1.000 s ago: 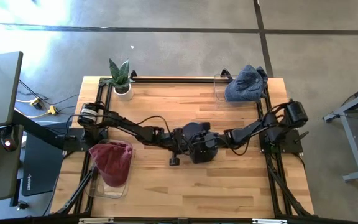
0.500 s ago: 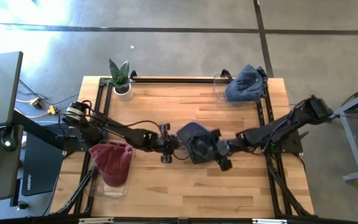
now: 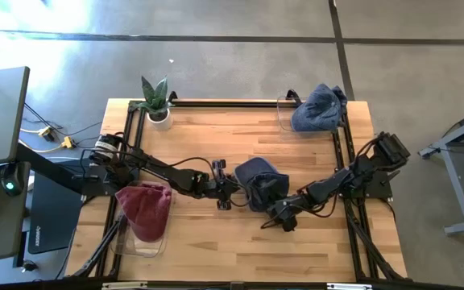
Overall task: Pick & Place hat
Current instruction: Put the dark blue cap into the top transparent bin
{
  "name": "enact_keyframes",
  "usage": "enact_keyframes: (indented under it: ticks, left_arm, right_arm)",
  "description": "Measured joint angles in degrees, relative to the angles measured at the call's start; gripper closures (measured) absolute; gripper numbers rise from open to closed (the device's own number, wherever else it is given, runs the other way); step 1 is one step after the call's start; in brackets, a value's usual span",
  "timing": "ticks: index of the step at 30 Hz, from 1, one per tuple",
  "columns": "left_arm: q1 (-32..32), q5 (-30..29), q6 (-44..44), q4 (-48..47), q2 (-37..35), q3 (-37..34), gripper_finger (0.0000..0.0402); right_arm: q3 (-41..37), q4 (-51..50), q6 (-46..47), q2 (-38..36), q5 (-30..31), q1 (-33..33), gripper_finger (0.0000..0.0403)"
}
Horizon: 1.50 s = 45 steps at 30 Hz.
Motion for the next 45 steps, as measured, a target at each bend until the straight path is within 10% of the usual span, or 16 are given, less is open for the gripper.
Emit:
enact_keyframes:
  ticks: [6, 11, 18, 31, 40, 45]
  left_arm:
    - [-2.6, -10.1, 3.1, -12.0, -2.6, 5.5, 0.0401]
    - [-6.9, -19.3, -0.7, -28.6, -3.5, 12.8, 0.0401]
    - [-15.1, -29.6, 8.0, -20.3, -3.5, 14.2, 0.0401]
    - [-13.8, 15.6, 32.9, -1.0, -2.7, 14.2, 0.0351]
    - [-10.4, 7.2, 30.2, -0.2, 2.5, 14.2, 0.016]
    - [-8.7, 5.8, 25.1, -2.4, 5.2, 14.1, 0.0129]
  right_arm:
    - [-0.1, -1.5, 4.8, -3.0, -4.8, -2.1, 0.0387]
    - [4.1, -6.8, 12.9, -10.1, -12.9, -4.7, 0.0372]
    - [7.2, -5.1, 23.3, -13.1, -32.2, -11.8, 0.0392]
    - [7.1, -2.9, 21.4, -12.3, -33.7, -13.0, 0.0389]
    - [7.1, -2.3, 20.8, -12.3, -33.0, -12.7, 0.0397]
    - [7.1, -2.6, 20.5, -12.3, -30.6, -11.5, 0.0386]
